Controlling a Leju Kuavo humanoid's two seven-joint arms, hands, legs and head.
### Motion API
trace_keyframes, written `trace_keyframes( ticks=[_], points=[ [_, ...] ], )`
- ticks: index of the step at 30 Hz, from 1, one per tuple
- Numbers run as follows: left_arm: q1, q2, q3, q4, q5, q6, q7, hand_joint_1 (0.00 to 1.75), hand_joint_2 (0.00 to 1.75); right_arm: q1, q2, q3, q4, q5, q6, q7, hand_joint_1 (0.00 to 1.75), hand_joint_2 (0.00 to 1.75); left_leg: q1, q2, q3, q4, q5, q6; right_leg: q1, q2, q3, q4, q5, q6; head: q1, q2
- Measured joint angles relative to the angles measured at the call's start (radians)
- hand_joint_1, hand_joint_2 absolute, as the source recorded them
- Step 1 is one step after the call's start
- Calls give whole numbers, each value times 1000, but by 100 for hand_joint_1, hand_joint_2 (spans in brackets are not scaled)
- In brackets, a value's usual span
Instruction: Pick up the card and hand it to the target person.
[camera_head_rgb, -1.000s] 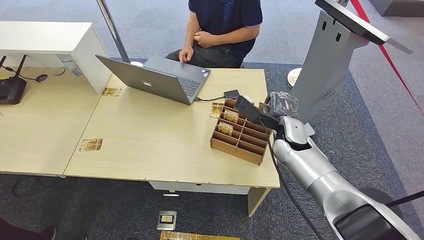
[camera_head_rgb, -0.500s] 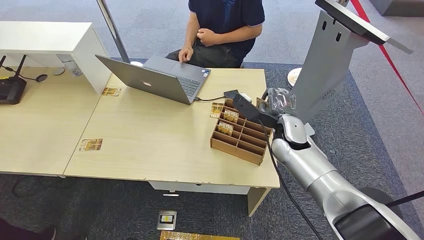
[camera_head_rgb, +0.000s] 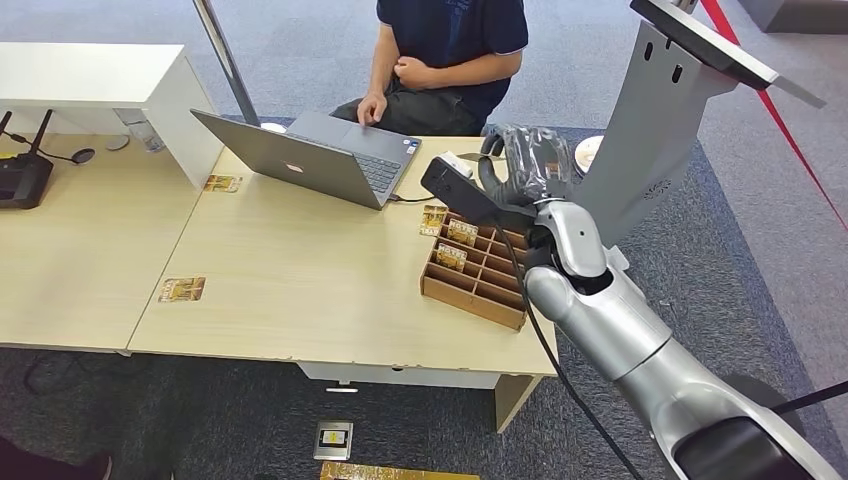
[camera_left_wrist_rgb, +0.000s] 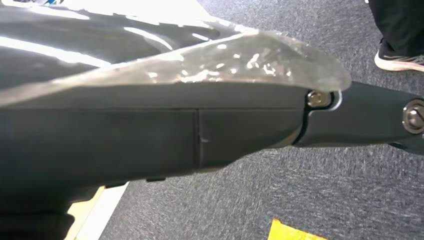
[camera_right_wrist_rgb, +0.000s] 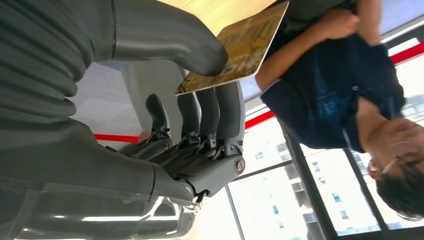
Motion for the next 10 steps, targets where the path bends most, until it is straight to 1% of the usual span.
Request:
trace_keyframes(
  ticks=[4, 8, 10],
  points=[
    [-1, 0, 0, 0, -9, -4, -1, 0, 0, 0, 13, 2, -14, 7, -11, -20, 138, 175, 0, 0, 0, 0, 0, 0, 0, 0, 0, 0, 0, 0, 0, 0],
    [-2, 0, 0, 0, -14, -5, 0, 0, 0, -1, 31, 6, 11, 21, -46, -37, 129, 175, 0, 0, 0, 0, 0, 0, 0, 0, 0, 0, 0, 0, 0, 0],
    [-2, 0, 0, 0, -15, -4, 1, 0, 0, -1, 39, 8, 33, 23, -57, -44, 130, 175, 0, 0, 0, 0, 0, 0, 0, 0, 0, 0, 0, 0, 0, 0]
  ],
)
